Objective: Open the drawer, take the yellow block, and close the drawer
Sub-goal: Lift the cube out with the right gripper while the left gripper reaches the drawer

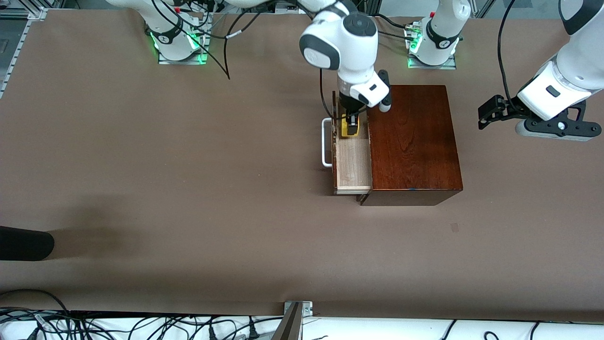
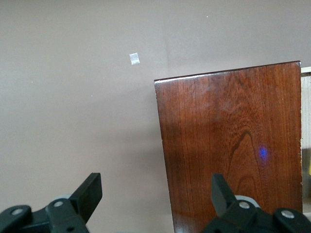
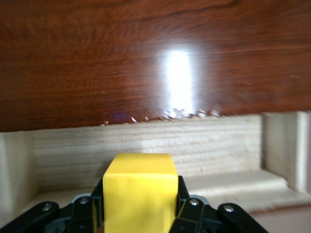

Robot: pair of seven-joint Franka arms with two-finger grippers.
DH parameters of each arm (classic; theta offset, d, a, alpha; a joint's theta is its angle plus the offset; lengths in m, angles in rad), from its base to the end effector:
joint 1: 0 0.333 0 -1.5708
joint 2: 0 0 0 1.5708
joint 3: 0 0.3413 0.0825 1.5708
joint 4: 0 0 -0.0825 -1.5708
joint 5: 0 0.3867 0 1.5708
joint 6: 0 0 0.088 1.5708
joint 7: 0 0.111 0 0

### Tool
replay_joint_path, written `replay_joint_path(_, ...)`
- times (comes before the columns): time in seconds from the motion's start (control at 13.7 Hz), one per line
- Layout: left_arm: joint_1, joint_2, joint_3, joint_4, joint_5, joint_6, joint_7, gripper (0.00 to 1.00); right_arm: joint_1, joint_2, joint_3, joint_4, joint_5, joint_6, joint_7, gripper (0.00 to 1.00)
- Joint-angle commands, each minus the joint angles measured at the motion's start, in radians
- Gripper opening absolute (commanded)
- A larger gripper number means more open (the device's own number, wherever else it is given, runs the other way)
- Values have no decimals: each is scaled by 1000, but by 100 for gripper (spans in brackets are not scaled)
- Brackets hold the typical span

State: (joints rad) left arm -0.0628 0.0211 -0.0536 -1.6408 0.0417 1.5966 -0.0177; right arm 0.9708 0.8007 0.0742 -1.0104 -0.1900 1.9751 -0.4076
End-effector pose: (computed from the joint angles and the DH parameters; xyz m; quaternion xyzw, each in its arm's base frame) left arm 0.5596 -0.0606 0.6031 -0.9980 0.0505 0.0312 0.0224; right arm 0.4326 0.6764 0.4058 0.7324 0.6728 0.0983 0.0355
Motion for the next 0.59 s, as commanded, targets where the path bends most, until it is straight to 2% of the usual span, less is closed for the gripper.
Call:
replay_joint_path(0.0, 1, -4, -2, 21, -8, -38, -4, 100, 0, -79, -8, -4, 11, -68, 130, 0)
replay_joint_path(0.37, 1, -4, -2, 22, -20, -56, 12, 100, -138, -210, -11, -5, 12, -142, 173, 0)
replay_joint_path(0.51, -5, -6, -20, 24, -22, -75, 13, 100, -187, -271, -62, -16, 36, -134, 174, 0)
